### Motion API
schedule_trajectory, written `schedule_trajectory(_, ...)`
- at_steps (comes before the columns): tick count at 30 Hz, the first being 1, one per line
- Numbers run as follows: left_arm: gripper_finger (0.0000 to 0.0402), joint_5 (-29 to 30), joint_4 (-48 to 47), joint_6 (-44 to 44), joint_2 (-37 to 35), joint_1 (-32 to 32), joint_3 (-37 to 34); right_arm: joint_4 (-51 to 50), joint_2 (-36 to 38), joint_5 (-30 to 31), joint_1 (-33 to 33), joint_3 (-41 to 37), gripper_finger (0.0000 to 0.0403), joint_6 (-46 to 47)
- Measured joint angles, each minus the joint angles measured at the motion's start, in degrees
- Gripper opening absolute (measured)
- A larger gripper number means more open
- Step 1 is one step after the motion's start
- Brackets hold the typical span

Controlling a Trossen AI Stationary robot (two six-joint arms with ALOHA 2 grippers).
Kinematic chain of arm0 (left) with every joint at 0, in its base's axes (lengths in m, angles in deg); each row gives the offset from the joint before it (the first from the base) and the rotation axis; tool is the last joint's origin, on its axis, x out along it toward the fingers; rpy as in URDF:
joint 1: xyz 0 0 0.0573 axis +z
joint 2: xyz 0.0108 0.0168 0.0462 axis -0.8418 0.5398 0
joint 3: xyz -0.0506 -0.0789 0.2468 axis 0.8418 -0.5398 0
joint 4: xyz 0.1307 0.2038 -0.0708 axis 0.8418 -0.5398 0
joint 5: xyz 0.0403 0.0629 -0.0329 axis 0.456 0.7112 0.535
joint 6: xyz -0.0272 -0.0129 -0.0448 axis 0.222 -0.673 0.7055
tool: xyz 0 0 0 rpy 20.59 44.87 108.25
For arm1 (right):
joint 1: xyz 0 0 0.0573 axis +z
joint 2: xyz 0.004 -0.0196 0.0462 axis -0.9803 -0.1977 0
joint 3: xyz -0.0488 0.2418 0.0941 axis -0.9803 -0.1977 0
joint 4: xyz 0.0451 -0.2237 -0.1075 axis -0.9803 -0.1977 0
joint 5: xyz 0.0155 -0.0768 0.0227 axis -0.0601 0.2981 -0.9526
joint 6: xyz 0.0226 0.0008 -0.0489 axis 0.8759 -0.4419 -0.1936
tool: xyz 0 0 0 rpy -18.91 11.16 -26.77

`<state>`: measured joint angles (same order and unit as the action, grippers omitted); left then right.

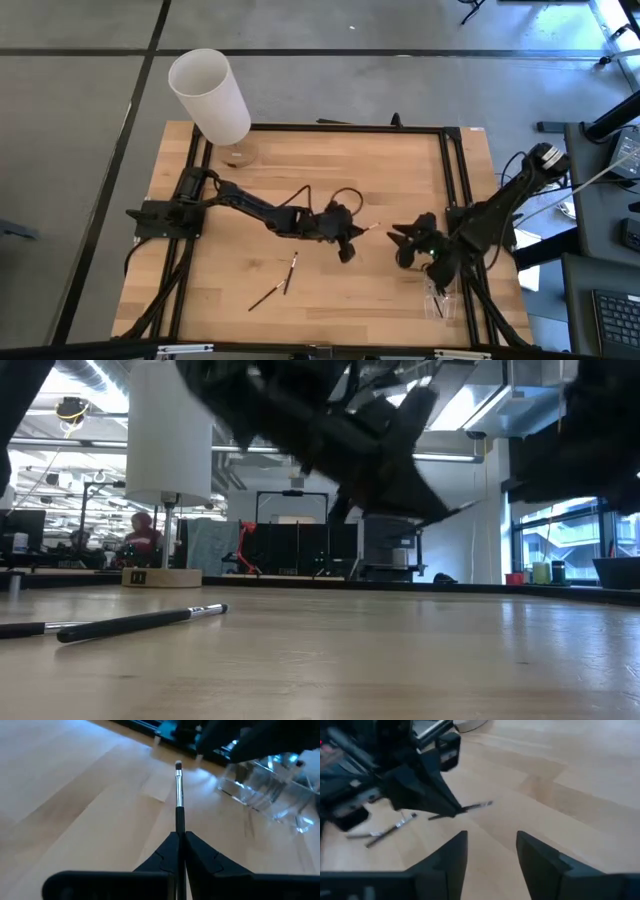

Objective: Put items in baskets/containers
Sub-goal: Put the eyeshadow brush into the transparent organizer

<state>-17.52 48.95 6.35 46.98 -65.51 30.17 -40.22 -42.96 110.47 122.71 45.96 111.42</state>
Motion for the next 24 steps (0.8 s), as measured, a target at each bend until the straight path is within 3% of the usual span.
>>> schedule_trajectory(7,0.0017,-6.81,27.19,7.01,-0.03,3.96,-12.33,34.55,6.04,-3.58,-5.55,-12.5,0.017,-21.4)
schedule_trajectory(11,0.0017,-6.93,38.74,8.47,-0.02,4.66,-16.43,44.67,5.94,-5.68,-9.3,-13.39,0.017,-31.58)
schedule_trajectory(18,0.0017,-8.26,45.13,7.67,-0.02,4.04,-17.56,52.1,2.26,-9.66,-14.61,-12.72,0.0169,-36.68)
schedule_trajectory(24,0.0017,-8.57,47.25,6.62,-0.07,3.0,-17.56,67.29,-3.12,-14.9,-16.31,-12.68,0.0169,-44.56)
